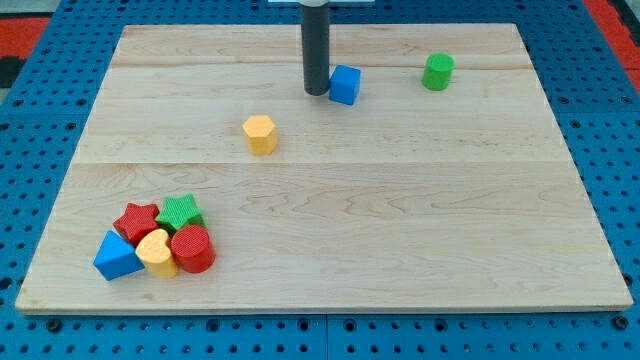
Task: Push the yellow hexagon slightly up
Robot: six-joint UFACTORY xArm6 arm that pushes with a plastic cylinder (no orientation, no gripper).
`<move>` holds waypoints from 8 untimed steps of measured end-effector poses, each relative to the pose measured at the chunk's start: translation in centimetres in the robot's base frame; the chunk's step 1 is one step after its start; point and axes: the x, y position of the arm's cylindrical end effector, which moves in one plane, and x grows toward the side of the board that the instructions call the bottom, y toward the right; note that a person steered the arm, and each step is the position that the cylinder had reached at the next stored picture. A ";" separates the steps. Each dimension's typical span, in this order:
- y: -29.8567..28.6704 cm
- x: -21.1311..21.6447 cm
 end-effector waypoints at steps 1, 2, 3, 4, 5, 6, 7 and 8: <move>0.5 -1.2; 0.6 -1.2; 0.5 -1.0; -1.2 2.0; -4.1 4.4; -1.9 4.9; -1.9 7.9; -3.8 9.9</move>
